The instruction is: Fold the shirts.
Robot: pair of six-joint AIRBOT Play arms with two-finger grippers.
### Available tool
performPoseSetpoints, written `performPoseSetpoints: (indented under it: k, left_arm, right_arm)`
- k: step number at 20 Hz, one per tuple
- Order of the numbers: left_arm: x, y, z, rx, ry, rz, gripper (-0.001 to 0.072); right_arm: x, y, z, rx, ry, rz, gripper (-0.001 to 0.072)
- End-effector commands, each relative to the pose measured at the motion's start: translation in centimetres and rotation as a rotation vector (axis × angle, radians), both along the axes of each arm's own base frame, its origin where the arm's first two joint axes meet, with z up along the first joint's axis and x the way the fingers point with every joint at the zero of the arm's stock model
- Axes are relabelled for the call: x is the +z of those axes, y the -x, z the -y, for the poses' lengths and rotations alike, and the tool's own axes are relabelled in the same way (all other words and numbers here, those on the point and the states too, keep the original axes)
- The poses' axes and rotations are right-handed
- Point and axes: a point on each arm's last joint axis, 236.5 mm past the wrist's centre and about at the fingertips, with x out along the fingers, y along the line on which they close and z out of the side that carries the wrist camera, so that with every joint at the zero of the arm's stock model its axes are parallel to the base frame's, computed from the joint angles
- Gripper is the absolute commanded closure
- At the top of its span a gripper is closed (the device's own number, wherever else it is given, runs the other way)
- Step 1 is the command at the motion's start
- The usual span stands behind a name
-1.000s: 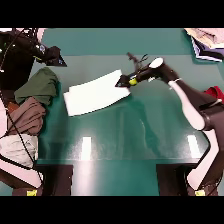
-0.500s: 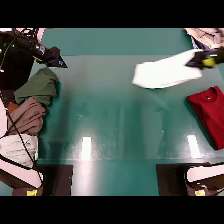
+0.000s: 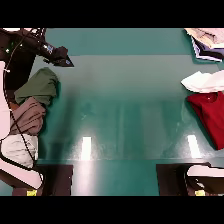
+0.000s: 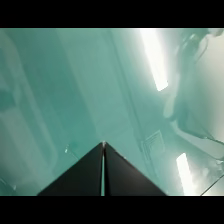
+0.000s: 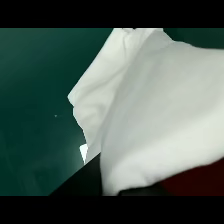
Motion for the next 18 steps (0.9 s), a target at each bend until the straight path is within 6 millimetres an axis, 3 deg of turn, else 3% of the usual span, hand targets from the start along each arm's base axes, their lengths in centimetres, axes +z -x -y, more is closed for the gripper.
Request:
performPoseSetpoints:
  k: [1, 5, 11, 16, 17, 18]
  left_arm:
    - [0.2, -0.1, 1.0, -0.009, 0.004, 0.016, 0.0683]
    - [0.1, -0.1, 1.0, -0.026, -0.001, 0.028, 0.0683]
    - [0.1, 0.0, 1.0, -0.050, -0.009, 0.043, 0.0683]
    - [0.1, -0.1, 1.0, -0.051, -0.009, 0.045, 0.0683]
    - [0.1, -0.1, 1.0, -0.052, -0.009, 0.046, 0.0683]
    - [0.2, -0.1, 1.0, -0.055, -0.010, 0.050, 0.0683]
  right_arm:
    - [2.2, 2.3, 0.3, -0.053, 0.005, 0.006, 0.0694]
    - [2.9, 5.7, -0.1, -0.105, 0.033, -0.085, 0.0693]
    - [1.0, 12.3, 0.9, -0.241, 0.054, -0.355, 0.0692]
    - [0.4, 16.7, 2.5, -0.331, 0.113, -0.528, 0.0686]
    - [0.2, 17.3, 2.7, -0.343, 0.120, -0.553, 0.0673]
    - [-0.3, 17.9, 2.6, -0.347, 0.114, -0.587, 0.0521]
